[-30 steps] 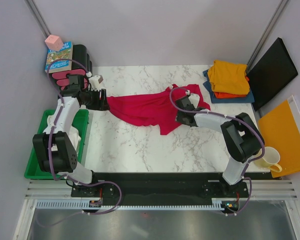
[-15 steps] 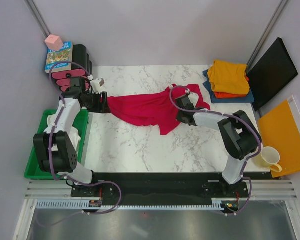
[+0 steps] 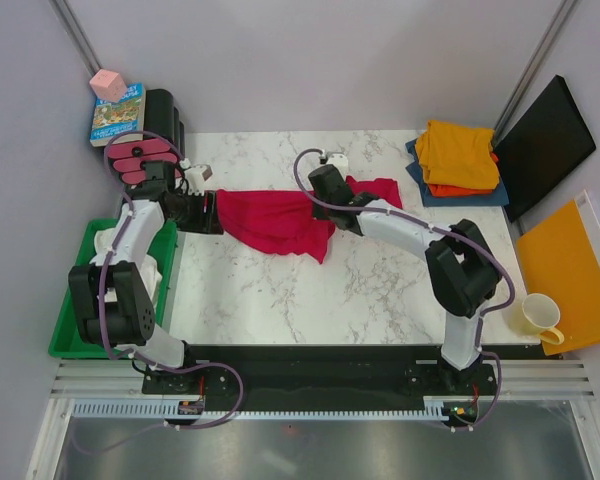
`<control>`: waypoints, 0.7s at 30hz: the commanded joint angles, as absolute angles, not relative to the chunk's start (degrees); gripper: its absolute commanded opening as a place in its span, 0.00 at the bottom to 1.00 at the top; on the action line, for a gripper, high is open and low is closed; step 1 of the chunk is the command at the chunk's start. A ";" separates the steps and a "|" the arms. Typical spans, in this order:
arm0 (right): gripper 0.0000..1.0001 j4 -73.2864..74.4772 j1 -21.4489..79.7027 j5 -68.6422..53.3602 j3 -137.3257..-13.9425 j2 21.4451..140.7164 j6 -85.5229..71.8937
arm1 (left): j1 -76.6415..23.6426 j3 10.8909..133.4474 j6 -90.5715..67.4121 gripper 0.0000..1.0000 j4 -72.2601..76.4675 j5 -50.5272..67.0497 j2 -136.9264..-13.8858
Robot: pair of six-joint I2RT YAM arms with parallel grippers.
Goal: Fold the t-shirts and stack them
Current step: Flatten out the tshirt
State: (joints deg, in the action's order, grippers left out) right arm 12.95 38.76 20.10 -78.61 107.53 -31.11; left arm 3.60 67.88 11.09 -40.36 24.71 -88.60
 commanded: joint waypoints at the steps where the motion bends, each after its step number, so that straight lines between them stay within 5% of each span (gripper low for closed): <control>1: 0.00 13.97 38.67 15.57 -86.38 114.06 -27.52 | 2.81 66.27 12.30 0.61 -39.73 25.93 -87.10; 6: 0.05 19.24 39.37 9.06 -98.60 122.77 -25.40 | 2.37 64.95 12.83 0.61 -39.81 25.58 -87.19; 7: 0.11 20.21 39.64 9.05 -99.66 124.18 -25.05 | 2.29 64.69 12.83 0.61 -39.90 25.58 -87.19; 8: 0.30 20.13 39.81 9.57 -99.93 124.10 -24.53 | 2.11 64.51 13.01 0.61 -39.82 25.66 -87.19; 10: 0.52 19.43 40.08 12.82 -98.19 122.35 -25.48 | 2.11 64.25 13.18 0.61 -39.90 25.58 -87.01; 13: 0.65 18.20 39.99 15.72 -94.59 118.49 -26.63 | 2.02 63.99 13.80 0.61 -39.90 25.58 -86.84; 21: 0.68 13.54 39.81 18.63 -82.11 108.55 -30.93 | 2.02 64.16 13.54 0.61 -39.55 26.45 -87.89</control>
State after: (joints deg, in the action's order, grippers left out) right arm 17.30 39.90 16.34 -86.35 114.34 -27.99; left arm 2.37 64.18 11.75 -40.36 24.67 -88.60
